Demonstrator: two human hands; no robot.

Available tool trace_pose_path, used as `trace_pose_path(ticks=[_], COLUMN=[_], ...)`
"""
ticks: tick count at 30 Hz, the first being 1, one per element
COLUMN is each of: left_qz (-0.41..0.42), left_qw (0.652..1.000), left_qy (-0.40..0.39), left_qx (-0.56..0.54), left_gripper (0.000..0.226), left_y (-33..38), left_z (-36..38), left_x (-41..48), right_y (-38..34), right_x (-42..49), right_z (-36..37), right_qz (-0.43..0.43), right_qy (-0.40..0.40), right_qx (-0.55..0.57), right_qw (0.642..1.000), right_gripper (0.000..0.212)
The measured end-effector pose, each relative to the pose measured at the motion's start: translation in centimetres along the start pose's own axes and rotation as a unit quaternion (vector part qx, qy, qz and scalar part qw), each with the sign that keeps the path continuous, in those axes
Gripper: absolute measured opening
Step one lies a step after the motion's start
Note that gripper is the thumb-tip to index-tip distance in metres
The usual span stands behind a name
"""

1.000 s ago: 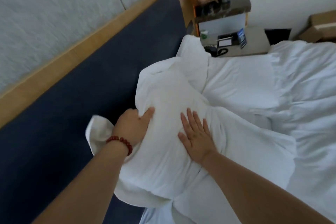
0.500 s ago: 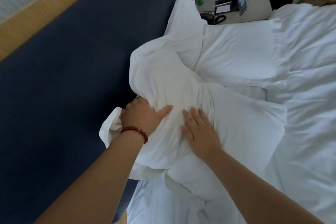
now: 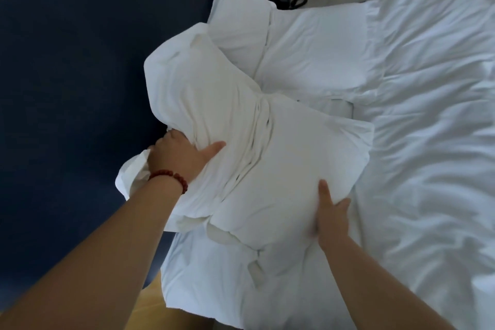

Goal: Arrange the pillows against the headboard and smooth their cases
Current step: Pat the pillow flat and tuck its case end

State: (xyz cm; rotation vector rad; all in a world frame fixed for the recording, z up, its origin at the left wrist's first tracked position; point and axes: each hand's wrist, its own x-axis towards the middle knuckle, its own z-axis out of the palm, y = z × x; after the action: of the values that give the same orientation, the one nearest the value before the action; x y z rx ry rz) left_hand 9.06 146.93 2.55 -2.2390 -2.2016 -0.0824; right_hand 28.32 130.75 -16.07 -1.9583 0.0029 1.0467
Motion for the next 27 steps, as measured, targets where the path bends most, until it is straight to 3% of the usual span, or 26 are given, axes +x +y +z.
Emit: trace_pose_path(ticks=[4, 7, 10, 13, 19, 23, 27], left_qz=[-0.004, 0.0, 0.008, 0.016, 0.0, 0.003, 0.03], left_qw=[1.0, 1.0, 0.999, 0.998, 0.991, 0.989, 0.982], left_qy=[0.003, 0.006, 0.012, 0.009, -0.013, -0.049, -0.05], left_qx=[-0.011, -0.022, -0.03, -0.054, -0.133, -0.143, -0.18], left_gripper=[0.105, 0.108, 0.108, 0.105, 0.095, 0.108, 0.074], left_y=[0.4, 0.3, -0.2, -0.8, -1.4, -2.8, -3.8], left_z=[0.8, 1.6, 2.0, 1.9, 0.3, 1.3, 1.7], left_x=[-0.7, -0.1, 0.7, 1.2, 2.4, 2.7, 2.8], right_y=[1.1, 0.3, -0.3, -1.9, -9.5, -10.8, -7.4], right_x=[1.4, 1.0, 0.6, 0.1, -1.3, 0.5, 3.3], right_z=[0.1, 0.1, -0.2, -0.5, -1.4, -2.2, -2.3], right_qz=[0.058, 0.093, 0.078, 0.034, -0.133, -0.115, -0.047], right_qy=[-0.038, -0.125, -0.194, -0.177, -0.063, 0.036, 0.072], right_qx=[0.147, 0.289, 0.33, 0.301, 0.175, 0.004, -0.117], right_qw=[0.987, 0.945, 0.92, 0.937, 0.973, 0.993, 0.989], right_gripper=[0.124, 0.096, 0.086, 0.074, 0.051, 0.082, 0.097])
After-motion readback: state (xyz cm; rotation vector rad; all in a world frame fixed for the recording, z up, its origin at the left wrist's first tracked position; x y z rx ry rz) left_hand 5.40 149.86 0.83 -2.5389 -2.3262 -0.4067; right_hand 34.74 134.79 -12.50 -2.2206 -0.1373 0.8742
